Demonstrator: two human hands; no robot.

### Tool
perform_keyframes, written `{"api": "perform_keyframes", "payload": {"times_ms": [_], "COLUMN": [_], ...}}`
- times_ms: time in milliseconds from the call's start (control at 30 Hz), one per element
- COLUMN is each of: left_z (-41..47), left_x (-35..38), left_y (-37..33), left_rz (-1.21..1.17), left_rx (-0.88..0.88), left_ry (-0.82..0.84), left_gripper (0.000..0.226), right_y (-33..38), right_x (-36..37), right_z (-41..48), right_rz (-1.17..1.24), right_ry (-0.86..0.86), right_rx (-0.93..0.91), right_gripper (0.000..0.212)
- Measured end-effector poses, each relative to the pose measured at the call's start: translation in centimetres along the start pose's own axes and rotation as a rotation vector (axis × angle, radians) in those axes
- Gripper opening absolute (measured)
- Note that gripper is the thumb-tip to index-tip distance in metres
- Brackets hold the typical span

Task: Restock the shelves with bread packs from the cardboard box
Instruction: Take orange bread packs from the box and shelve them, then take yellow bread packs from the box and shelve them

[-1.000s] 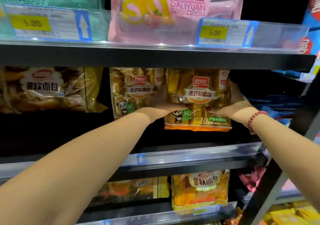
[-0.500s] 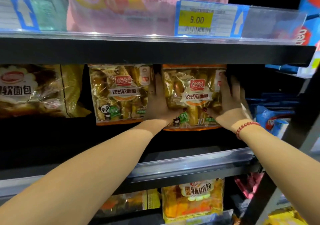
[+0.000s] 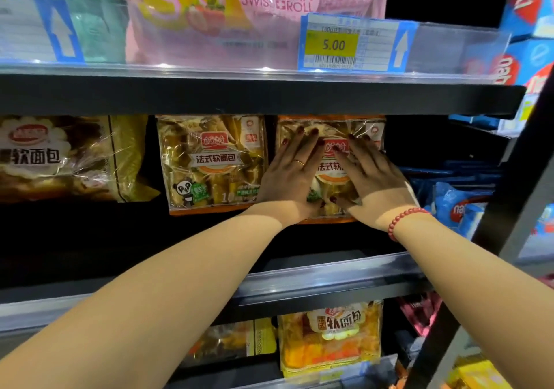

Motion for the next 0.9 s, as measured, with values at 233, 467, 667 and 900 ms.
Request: {"api": "perform_keyframes", "payload": {"times_ms": [233, 467, 667, 900], "left_z": [-3.6, -11.2, -20.3, -31.7], "left_x": [-5.0, -13.0, -16.8, -16.4], "left_y": [0.8, 2.6, 3.8, 3.7], "left_rz": [-0.158, -0.115, -0.208, -0.197], "left_rx": [-0.112, -0.101, -0.189, -0.302], "left_ry": [0.249, 0.094, 0.047, 0.157], "left_gripper": [0.070, 0.061, 0.053, 0.051], "right_y": [3.1, 9.6, 15.7, 21.3], "right_x": [-5.6, -11.2, -12.5, -11.0], "right_z": [-2.2, -7.3, -13.4, -20.9], "right_rz": [-0.009, 0.106, 0.203, 0.332], "right_ry": [0.072, -0.082, -0.047, 0.066], "right_rx": [0.079, -0.061, -0.133, -0.140], "right_gripper": [0.068, 0.052, 0.047, 0.045]}}
Point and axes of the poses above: each hand's wrist, its own z-axis towards the middle knuckle, its own x-axis out of the palm, y = z × x, the point moved 5 cm from there along z, towards the middle knuckle, and after that the axes turned 10 degrees about z, right-handed, at the moved point
